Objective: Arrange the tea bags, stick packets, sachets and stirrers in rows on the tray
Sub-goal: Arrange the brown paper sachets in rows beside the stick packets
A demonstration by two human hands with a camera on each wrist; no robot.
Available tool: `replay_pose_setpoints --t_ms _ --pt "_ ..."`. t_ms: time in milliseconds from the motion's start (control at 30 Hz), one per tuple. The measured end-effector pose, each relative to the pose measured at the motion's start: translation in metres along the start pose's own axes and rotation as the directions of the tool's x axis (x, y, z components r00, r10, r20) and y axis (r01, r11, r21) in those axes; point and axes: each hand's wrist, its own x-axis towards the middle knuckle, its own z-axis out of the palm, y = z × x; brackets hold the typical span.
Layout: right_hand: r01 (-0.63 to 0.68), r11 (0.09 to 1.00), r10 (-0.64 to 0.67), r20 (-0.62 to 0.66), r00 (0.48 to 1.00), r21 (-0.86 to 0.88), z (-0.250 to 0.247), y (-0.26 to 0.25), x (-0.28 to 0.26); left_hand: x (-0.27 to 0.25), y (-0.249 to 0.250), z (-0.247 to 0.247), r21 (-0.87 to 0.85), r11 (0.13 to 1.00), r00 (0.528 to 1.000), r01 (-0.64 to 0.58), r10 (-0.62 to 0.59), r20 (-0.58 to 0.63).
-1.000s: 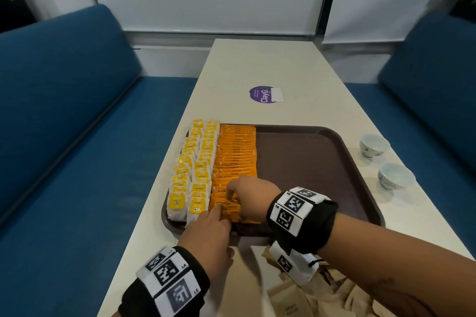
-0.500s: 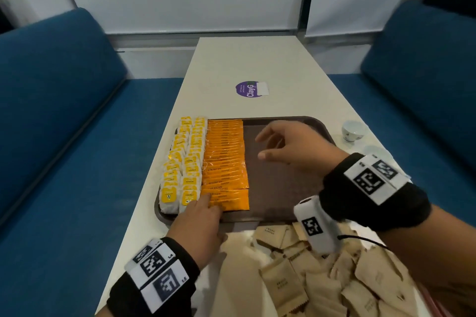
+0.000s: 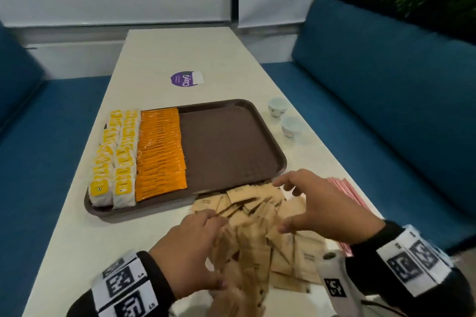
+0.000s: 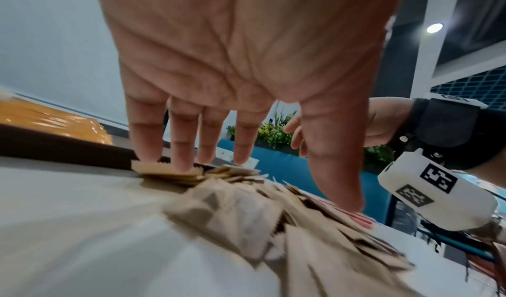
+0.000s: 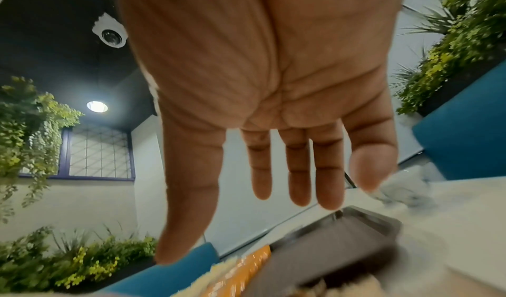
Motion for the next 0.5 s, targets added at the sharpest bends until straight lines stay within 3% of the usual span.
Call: replay_pose_setpoints --t_ms 333,500 --pt "-0.023 0.973 0.044 0.088 0.995 -0.228 0.053 0.019 -0.039 0.0 0.046 0.039 0.278 0.96 0.999 0.039 -0.038 -0.007" --pt "0.026 0.971 -0.015 0.048 0.999 -0.239 0.057 0.014 -0.039 0.004 0.046 0.037 0.253 0.967 1.0 0.018 -0.024 0.018"
